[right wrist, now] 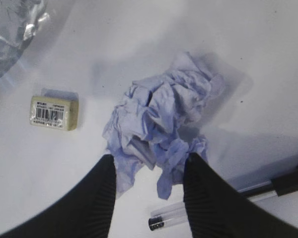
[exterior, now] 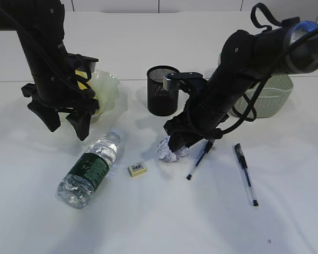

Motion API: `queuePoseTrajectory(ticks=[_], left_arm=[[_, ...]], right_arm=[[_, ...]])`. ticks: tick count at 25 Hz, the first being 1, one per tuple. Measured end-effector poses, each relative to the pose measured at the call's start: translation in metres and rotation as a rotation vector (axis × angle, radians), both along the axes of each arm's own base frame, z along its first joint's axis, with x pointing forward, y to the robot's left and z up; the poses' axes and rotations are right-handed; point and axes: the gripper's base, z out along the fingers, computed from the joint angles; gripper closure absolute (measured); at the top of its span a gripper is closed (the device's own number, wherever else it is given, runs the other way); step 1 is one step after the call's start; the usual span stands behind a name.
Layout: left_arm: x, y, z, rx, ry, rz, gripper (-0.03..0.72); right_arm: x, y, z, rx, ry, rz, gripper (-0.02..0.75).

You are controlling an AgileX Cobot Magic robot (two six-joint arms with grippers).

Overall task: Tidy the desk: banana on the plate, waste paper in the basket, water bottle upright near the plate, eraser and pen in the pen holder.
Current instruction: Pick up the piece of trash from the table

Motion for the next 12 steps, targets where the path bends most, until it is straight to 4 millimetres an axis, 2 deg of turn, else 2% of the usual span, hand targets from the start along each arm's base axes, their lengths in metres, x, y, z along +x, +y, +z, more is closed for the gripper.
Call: queuePoseTrajectory(ticks=[12], left_arm=[[-0.0013, -0.0038, 0.0002, -0.042, 0.015, 0.017, 0.145]], right_arm=[[0.0019, -0.0011, -0.0051, -0.027, -0.03, 0.053, 0.4]])
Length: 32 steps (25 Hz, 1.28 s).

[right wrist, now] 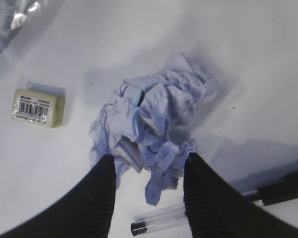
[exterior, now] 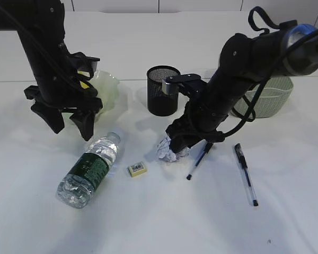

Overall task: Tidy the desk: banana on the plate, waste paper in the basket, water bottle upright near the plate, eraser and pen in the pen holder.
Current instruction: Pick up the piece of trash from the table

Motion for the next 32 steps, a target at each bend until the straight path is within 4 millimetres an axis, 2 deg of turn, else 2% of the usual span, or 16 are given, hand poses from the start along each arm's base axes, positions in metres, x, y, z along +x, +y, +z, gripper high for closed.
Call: queuePoseTrajectory(ticks=[12, 19, 32], left_arm=[[-0.001, -0.003, 0.001, -0.035, 0.01, 0.013, 0.145], [-0.002, -0.003, 0.01, -0.044, -0.009, 0.013, 0.145], [-0.003, -0.003, 0.012, -0.051, -0.01, 0.015, 0.144]], right_arm=[[0.002, 0.0, -0.001, -0.006, -0.015, 0.0, 0.4], [-0.001, 0.001, -0.008, 0.008, 0.031, -0.003, 0.4], [0.0, 0.002, -0.014, 0.011, 0.031, 0.013, 0.4]])
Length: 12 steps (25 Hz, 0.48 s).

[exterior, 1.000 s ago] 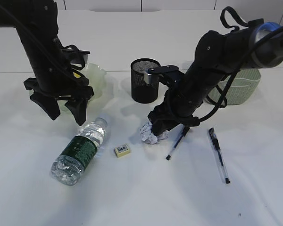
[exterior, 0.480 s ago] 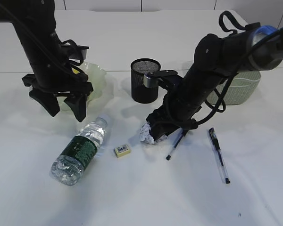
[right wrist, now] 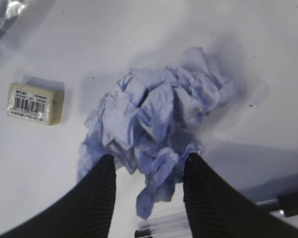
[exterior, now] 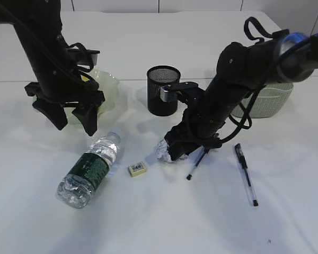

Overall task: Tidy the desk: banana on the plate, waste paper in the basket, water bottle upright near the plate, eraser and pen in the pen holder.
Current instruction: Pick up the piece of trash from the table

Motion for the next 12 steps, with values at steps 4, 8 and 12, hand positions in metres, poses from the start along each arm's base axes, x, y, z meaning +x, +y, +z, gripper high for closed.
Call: queuePoseTrajectory(ticks=[4, 8, 12], left_arm=[[-0.0007, 0.0003, 0.0034, -0.003, -0.008, 0.0, 0.145], [-0.0007, 0.0003, 0.0034, -0.003, -0.008, 0.0, 0.145], [-0.0007, 0.0003, 0.0034, -0.003, -0.008, 0.0, 0.145]], right_arm=[[0.0004, 0.0001, -0.0074, -0.006, 0.015, 0.0, 0.4], [0.0004, 0.0001, -0.0094, -0.007, 0.018, 0.001, 0.412], [0.0007, 0.0002, -0.01, -0.006, 0.017, -0.001, 0.475]])
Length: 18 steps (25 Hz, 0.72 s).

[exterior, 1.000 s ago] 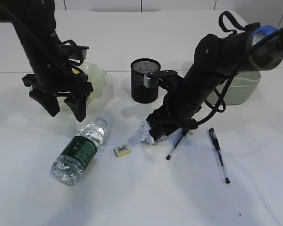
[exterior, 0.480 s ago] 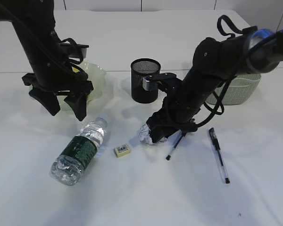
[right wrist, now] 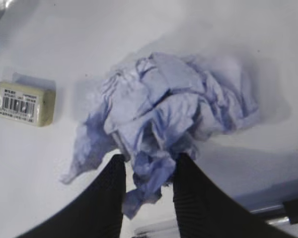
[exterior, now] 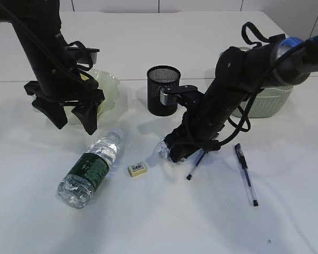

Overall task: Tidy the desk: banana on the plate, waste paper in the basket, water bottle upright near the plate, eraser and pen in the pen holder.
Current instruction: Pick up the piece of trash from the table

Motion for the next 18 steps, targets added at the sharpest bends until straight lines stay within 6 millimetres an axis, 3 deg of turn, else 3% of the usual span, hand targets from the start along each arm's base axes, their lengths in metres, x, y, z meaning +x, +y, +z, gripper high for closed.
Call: queuePoseTrajectory(ticks=[9, 15, 18], left_arm=[[0.0, 0.0, 0.0, 0.0, 0.0, 0.0, 0.145], [-0.0004, -0.0011, 0.0001, -0.012, 0.004, 0.004, 0.145], [-0.0005, -0.0016, 0.0002, -0.018, 0.007, 0.006, 0.145]], right_arm=[[0.0019, 0.0001, 0.0003, 0.003, -0.02, -0.007, 0.524], [0.0019, 0.0003, 0.0003, 0.004, -0.02, -0.006, 0.701], [0.0019, 0.0003, 0.0003, 0.004, -0.02, -0.006, 0.717]])
